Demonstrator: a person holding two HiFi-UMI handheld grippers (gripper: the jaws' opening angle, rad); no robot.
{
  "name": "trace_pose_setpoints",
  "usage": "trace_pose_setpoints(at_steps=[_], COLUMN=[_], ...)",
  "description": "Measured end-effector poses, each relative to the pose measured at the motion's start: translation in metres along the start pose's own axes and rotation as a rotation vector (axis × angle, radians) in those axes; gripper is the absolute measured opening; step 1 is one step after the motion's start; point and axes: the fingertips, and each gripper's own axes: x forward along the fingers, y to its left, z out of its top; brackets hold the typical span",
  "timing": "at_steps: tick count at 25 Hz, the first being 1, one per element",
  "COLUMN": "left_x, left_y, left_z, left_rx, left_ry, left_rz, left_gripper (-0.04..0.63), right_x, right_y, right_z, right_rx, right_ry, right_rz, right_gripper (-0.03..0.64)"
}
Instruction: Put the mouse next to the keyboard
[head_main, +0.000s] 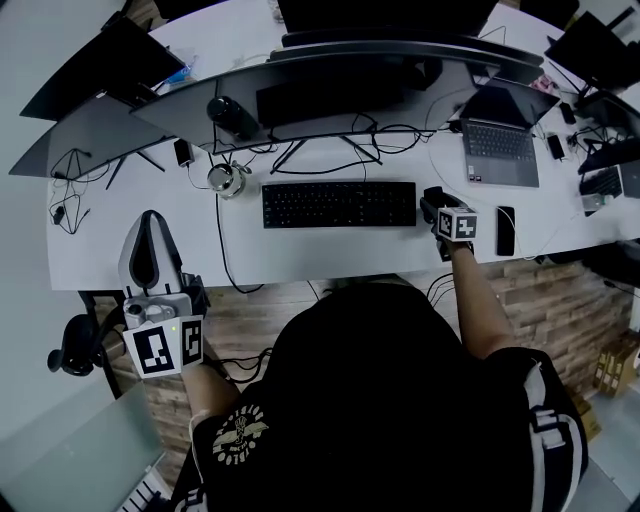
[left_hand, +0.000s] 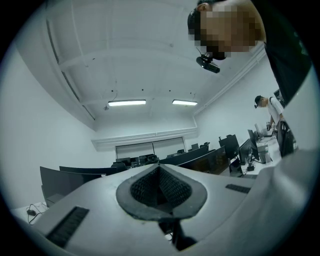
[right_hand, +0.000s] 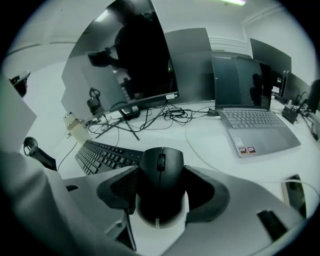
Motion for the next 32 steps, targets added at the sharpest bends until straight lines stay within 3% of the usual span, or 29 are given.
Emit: trace_pose_setpoints(at_steps=[9, 21, 29, 31, 32], left_x=[0.000, 0.002, -0.012, -0.017, -0.018], left_y=[0.006, 0.005, 0.002, 0.002, 0.002], left_z=[-0.002, 0.001, 0.007, 0.008, 0.009], left_rx=[0.010, 0.018, 0.021, 0.017, 0.011], left_ry=[0.014, 0.010, -0.019, -0.028, -0.035], left_rz=[0.026, 0.021, -0.005, -0.012, -0.016], left_gripper=[0.002, 0.002, 0.002, 0.002, 0.002], right_x=[0.024, 0.035, 0.003, -0.019, -0.032], right_y=[-0.004, -0.012, -0.008, -0.004, -0.002], right_z=[-0.013, -0.019, 0.011, 0.029, 0.040], right_rx=[-0.021, 0.029, 0.050, 0.027, 0.003], right_ry=[0.083, 0.076, -0.099, -0.194, -0.246], right_rz=[-0.017, -0.031, 0.035, 0.043, 0.038], right_gripper=[0.285, 0.287, 0.318, 0.296, 0.250])
